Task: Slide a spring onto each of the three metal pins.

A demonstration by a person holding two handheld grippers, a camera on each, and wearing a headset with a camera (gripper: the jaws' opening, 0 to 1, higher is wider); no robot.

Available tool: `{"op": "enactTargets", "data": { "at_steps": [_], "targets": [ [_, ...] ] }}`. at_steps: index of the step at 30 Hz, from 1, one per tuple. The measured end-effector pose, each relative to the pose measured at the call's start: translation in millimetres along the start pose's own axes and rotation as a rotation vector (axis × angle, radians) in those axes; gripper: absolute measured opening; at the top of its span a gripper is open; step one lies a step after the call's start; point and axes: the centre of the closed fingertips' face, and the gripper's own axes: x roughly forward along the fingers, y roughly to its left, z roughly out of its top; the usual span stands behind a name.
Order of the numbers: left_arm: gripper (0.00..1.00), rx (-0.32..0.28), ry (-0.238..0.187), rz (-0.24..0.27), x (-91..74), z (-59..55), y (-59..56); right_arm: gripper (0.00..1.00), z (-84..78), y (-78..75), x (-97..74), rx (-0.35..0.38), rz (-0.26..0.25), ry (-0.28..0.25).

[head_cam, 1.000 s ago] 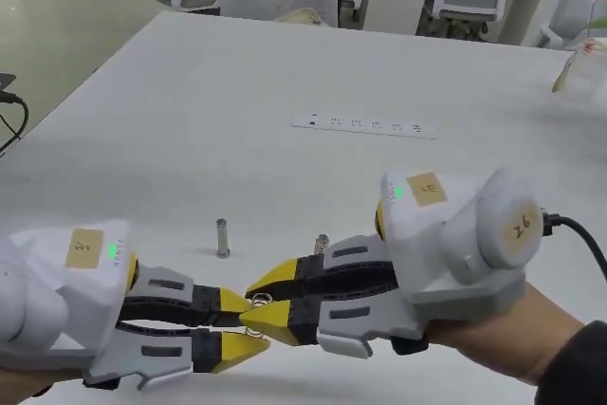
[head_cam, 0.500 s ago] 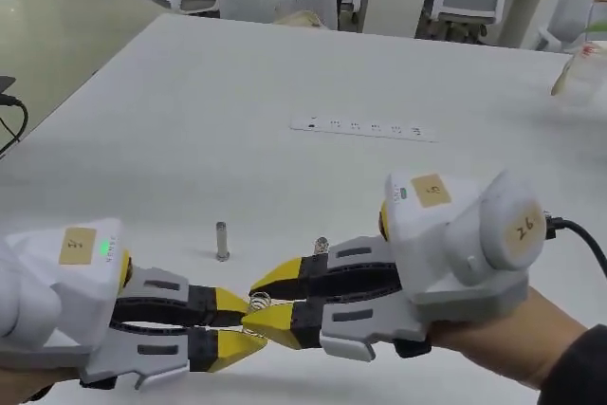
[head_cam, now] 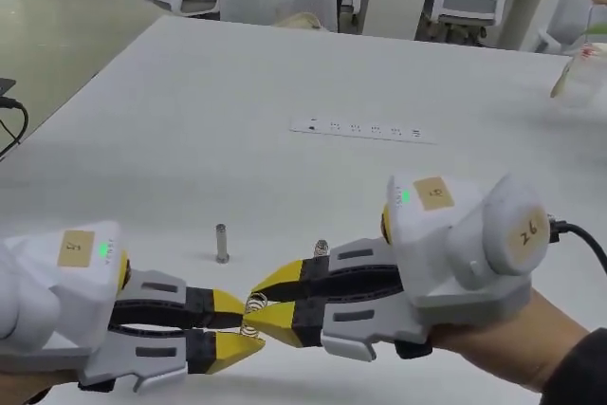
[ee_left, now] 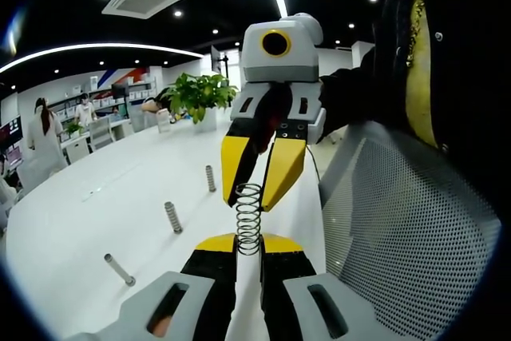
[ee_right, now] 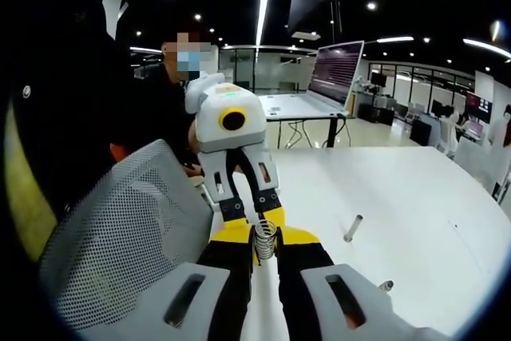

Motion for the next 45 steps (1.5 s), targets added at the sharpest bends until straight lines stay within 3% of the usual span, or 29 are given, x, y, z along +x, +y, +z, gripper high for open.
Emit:
{"op": "enactTargets", "data": {
  "at_steps": [9, 19, 27, 31, 45],
  "targets": [
    [0.12, -0.017, 0.007, 0.027, -2.4, -1.0, 4.4, 0.08, 2.9, -6.0, -0.8, 0.005, -0.011, 0.004],
    [0.28, -0.062, -0.01, 0.114, -19.8, -6.4, 17.8, 0.08, 10.7, -27.4, -4.5, 0.001, -0.053, 0.009],
    [0.36, -0.094, -0.03, 0.165, -33.9, -7.1, 19.9, 0.08, 22.9, -49.2, -4.2, -0.018, -0.084, 0.011],
    [0.39, -0.111, -0.036, 0.206, -41.4, -10.8, 23.9, 0.08, 31.1, -63.3, -1.9, -0.03, -0.114, 0.01],
    [0.56, -0.177, -0.06, 0.35, -59.2, -22.0, 40.8, 0.08, 43.0, -90.2, 10.0, -0.049, -0.155, 0.012]
  ]
}}
